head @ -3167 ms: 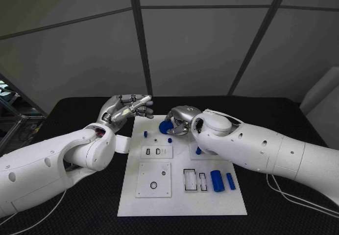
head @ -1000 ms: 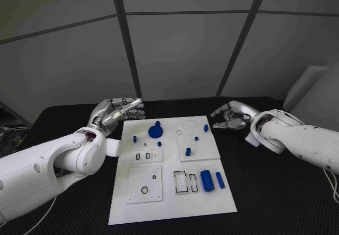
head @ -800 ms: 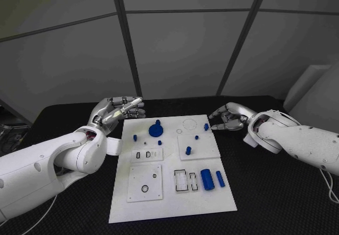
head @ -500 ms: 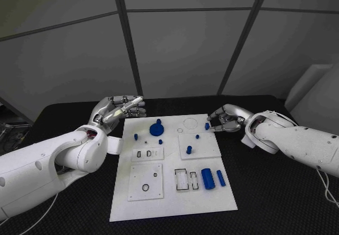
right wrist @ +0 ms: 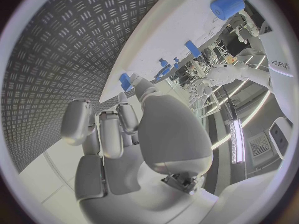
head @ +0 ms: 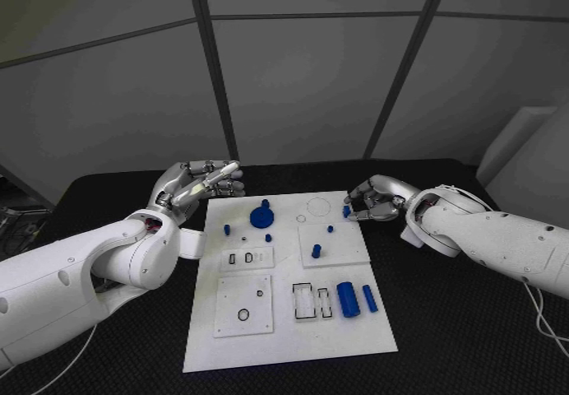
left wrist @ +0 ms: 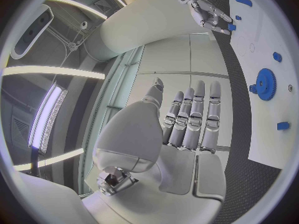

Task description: Assemble the parts on the task board

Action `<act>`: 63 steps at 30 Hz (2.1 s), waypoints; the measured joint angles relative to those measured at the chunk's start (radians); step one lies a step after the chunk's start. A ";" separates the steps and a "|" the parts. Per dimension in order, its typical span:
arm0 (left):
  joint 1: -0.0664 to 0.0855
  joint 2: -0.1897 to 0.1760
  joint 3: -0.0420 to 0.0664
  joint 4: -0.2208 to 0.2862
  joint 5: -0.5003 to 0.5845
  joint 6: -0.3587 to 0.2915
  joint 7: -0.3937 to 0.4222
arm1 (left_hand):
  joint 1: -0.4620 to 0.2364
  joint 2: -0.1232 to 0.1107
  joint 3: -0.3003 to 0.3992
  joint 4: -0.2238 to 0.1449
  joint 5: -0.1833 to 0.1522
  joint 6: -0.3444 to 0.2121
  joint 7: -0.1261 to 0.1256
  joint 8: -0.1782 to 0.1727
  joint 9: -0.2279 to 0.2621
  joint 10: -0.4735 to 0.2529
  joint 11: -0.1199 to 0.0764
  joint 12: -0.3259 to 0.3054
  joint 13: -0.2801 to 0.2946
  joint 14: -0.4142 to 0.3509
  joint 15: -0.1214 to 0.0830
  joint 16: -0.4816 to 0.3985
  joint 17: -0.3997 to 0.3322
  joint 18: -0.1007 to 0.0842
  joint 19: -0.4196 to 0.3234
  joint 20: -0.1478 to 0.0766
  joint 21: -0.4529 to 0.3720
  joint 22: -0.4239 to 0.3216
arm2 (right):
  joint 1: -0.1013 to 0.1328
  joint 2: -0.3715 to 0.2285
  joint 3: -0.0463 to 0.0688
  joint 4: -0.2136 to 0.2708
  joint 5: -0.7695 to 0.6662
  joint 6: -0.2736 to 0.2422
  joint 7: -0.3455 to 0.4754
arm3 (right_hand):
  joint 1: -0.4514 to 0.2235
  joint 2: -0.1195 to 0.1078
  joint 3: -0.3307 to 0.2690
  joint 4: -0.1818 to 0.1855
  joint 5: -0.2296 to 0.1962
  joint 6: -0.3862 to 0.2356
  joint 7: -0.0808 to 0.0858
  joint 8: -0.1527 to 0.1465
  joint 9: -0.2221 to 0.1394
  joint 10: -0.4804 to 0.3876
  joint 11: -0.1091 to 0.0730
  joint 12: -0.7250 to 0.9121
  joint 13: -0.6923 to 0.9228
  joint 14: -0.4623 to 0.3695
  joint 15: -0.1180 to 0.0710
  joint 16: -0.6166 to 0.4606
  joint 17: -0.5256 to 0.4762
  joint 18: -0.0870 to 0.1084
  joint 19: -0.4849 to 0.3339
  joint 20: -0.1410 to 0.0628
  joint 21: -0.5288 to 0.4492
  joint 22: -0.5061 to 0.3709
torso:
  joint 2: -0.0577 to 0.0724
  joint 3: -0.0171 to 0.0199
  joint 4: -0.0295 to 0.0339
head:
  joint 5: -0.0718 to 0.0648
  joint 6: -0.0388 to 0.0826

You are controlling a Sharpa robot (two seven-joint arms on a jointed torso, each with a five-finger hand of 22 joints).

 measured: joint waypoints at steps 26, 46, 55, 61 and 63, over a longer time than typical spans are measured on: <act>0.000 0.000 0.000 -0.001 0.000 0.005 -0.005 | 0.000 0.000 0.000 0.000 0.000 0.000 0.000 0.000 0.000 0.000 0.000 0.000 0.000 0.000 0.000 -0.004 0.000 0.000 0.000 0.000 0.000 0.000 | -0.004 0.021 0.000 -0.011 -0.021 0.004 -0.016 | -0.005 0.013 -0.005 0.005 0.006 0.059 0.002 0.023 0.005 0.016 0.001 0.016 0.016 0.000 0.000 0.009 0.000 0.000 0.007 0.000 0.008 0.014 | 0.000 0.0004 0.0002 | 0.003 -0.007; 0.000 0.001 0.000 -0.001 0.000 0.007 -0.006 | 0.000 0.000 0.000 0.000 0.000 0.000 0.000 0.000 0.000 0.000 0.000 0.000 0.000 0.000 0.000 -0.004 0.000 0.000 0.000 0.000 0.000 -0.001 | -0.004 0.030 0.000 -0.013 -0.047 -0.018 -0.028 | 0.023 0.071 0.035 0.004 -0.037 0.128 -0.021 0.056 0.008 0.030 -0.013 0.024 0.025 -0.002 -0.006 0.013 0.001 0.000 0.014 -0.007 0.016 0.027 | 0.000 0.0012 0.0002 | 0.002 -0.012; 0.000 -0.002 0.000 0.000 0.000 0.007 -0.006 | 0.004 0.004 -0.003 -0.003 0.000 0.000 0.000 0.000 0.000 0.000 0.000 0.000 0.000 0.000 0.000 -0.004 -0.001 0.000 0.000 0.000 0.000 -0.001 | -0.004 0.006 0.000 0.032 -0.052 -0.051 -0.039 | 0.032 0.083 0.042 -0.003 -0.041 0.132 -0.022 0.064 0.013 0.034 -0.017 0.024 0.026 0.000 -0.007 0.013 0.000 0.000 0.018 -0.011 0.020 0.031 | -0.001 0.0011 0.0003 | 0.011 -0.016; 0.000 -0.012 0.000 0.002 0.000 0.007 -0.007 | 0.005 0.005 -0.003 -0.003 0.000 0.000 0.000 0.000 0.000 0.000 0.000 0.000 0.000 0.000 0.000 -0.004 -0.001 0.000 0.000 0.000 0.000 -0.001 | -0.004 -0.036 0.018 0.130 -0.054 -0.067 -0.063 | 0.033 0.086 0.045 -0.001 -0.044 0.131 -0.022 0.064 0.013 0.034 -0.017 0.024 0.026 0.000 -0.007 0.017 0.000 0.000 0.018 -0.011 0.020 0.033 | -0.003 -0.0023 -0.0003 | 0.018 -0.017; 0.000 -0.014 0.000 0.003 0.000 0.007 -0.007 | 0.005 0.005 -0.003 -0.003 0.000 0.000 0.000 0.000 0.000 0.000 0.000 0.000 0.000 0.000 0.000 -0.004 -0.001 0.000 0.000 0.000 0.000 -0.001 | -0.002 -0.038 0.026 0.174 -0.054 -0.074 -0.074 | 0.033 0.086 0.045 -0.001 -0.044 0.131 -0.023 0.064 0.013 0.034 -0.017 0.024 0.026 0.000 -0.007 0.017 0.000 0.000 0.018 -0.011 0.020 0.033 | -0.003 -0.0035 -0.0011 | 0.018 -0.016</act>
